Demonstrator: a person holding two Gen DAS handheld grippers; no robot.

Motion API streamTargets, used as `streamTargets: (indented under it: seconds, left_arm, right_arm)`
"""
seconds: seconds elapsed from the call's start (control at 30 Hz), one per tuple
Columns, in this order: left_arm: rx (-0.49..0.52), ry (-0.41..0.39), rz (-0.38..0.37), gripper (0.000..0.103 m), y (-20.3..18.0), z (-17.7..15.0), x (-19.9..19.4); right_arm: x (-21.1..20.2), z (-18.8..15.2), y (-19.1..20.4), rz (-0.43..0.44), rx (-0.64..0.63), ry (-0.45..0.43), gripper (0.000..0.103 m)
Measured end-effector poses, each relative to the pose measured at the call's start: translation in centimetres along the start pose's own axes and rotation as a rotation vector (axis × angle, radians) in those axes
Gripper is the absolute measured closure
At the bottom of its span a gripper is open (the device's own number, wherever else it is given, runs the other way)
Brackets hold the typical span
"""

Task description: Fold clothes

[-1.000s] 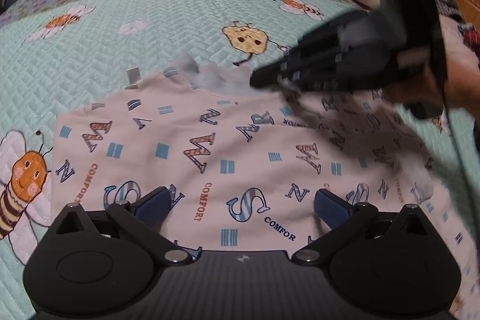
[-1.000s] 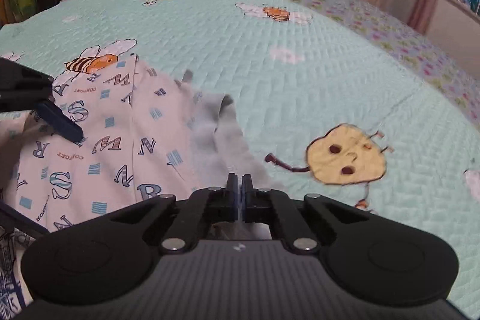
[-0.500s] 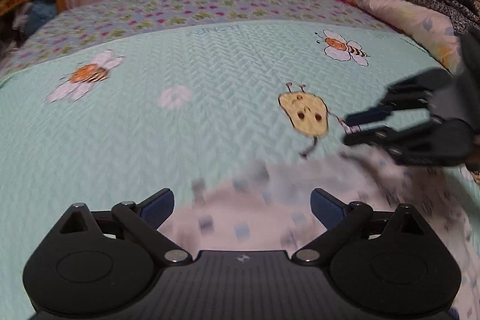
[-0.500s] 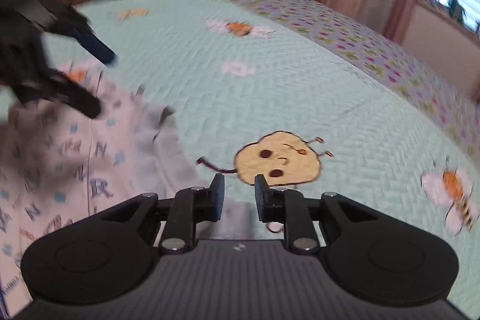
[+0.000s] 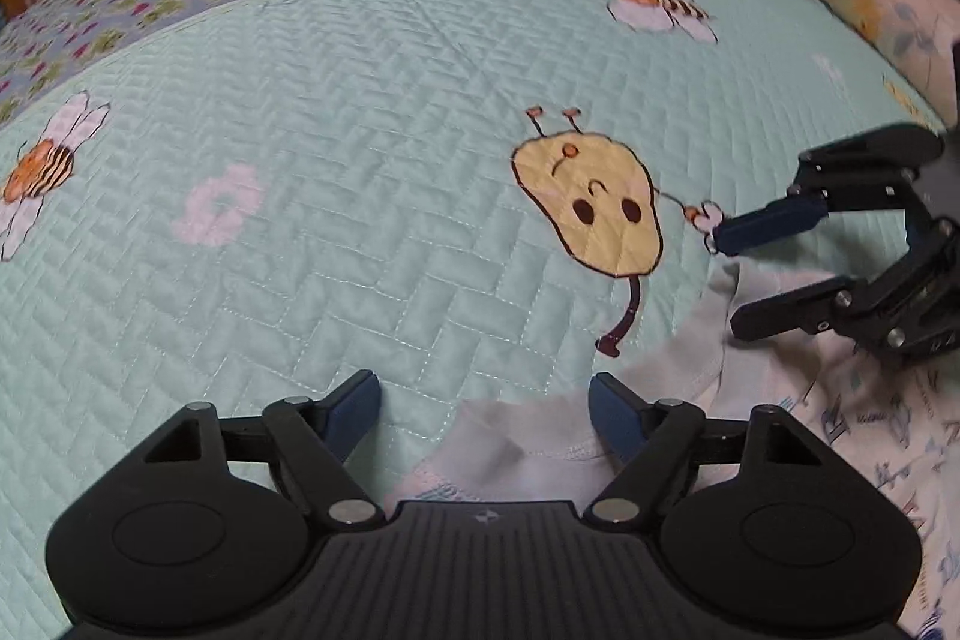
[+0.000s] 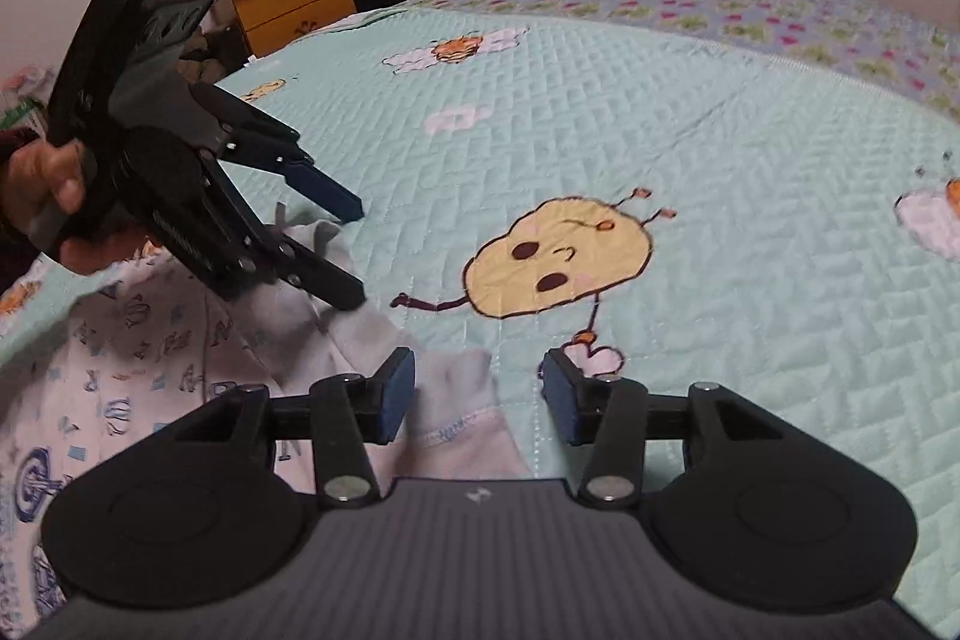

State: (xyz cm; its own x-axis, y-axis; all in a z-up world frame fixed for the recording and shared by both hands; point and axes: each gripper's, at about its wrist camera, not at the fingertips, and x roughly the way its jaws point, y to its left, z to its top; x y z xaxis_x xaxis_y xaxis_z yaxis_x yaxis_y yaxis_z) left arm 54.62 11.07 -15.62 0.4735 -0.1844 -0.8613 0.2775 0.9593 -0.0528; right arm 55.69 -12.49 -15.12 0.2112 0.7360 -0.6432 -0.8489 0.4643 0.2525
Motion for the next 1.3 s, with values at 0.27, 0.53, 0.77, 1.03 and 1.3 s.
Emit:
streamTargets:
  seconds: [0.27,0.53,0.77,1.03,1.3]
  left_arm:
    - [0.057,0.05,-0.039,0.04,-0.1,0.4,0.1]
    - [0.199,0.06,-0.046,0.094,-2.3,-0.6,-0.7]
    - [0.263,-0.01,0.037,0.098,-4.0,-2.3,-1.9]
    - [0.292,-0.108,0.098,0.098,-5.1,-3.6,-3.6]
    - [0.283,-0.154,0.097,0.098,-5.1,-4.2,-4.6]
  right_arm:
    - [0.6,0.4,0.3,0.028,0.011,0.054,0.054]
    - [0.7,0.3,1.2,0.016,-0.02,0.085,0.056]
    - [0.2,-0.3,2.3,-0.037,-0.071,0.059,0.087]
    - [0.5,0.2,1.0,0.007,0.085,0.062,0.077]
    - [1.0,0.9,0.9,-0.011,0.1,0.114,0.094]
